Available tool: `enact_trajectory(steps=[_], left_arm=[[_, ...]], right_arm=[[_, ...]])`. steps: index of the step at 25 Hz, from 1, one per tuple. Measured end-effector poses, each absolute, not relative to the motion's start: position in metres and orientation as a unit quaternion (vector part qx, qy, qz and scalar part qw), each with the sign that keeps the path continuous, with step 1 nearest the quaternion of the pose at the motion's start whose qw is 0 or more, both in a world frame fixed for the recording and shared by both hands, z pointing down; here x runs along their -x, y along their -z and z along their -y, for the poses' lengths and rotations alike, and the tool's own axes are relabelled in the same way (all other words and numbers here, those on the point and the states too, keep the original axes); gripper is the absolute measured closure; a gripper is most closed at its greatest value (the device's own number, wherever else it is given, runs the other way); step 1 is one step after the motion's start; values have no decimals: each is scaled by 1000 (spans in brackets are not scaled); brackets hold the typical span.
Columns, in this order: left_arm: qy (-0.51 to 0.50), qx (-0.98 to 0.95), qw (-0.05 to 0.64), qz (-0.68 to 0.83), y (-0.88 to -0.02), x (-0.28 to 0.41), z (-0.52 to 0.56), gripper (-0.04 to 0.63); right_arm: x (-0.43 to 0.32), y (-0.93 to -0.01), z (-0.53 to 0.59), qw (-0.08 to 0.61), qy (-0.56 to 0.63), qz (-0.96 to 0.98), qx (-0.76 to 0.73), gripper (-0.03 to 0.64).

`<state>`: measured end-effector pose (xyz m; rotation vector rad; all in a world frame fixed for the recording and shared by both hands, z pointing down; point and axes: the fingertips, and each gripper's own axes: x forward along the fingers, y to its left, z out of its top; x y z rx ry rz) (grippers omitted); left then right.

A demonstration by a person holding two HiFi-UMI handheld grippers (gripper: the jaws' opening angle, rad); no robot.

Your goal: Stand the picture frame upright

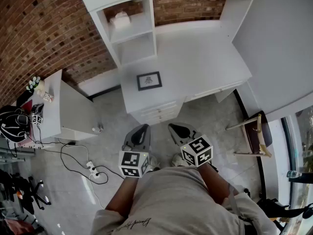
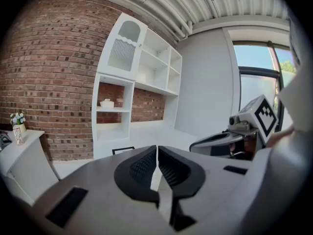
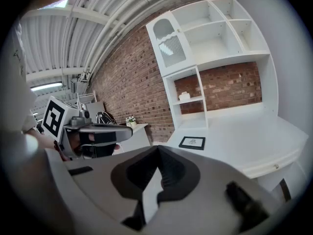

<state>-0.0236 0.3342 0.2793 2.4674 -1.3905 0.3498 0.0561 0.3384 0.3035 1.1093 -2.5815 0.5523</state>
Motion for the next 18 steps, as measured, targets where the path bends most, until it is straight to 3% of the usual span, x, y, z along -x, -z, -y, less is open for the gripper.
enact_trajectory(steps=[18], left_arm=[[-121,-859,148,474,-284,71,-341,572]], right_arm=[[-9,-302,-344,117,-210,883,-402,588]])
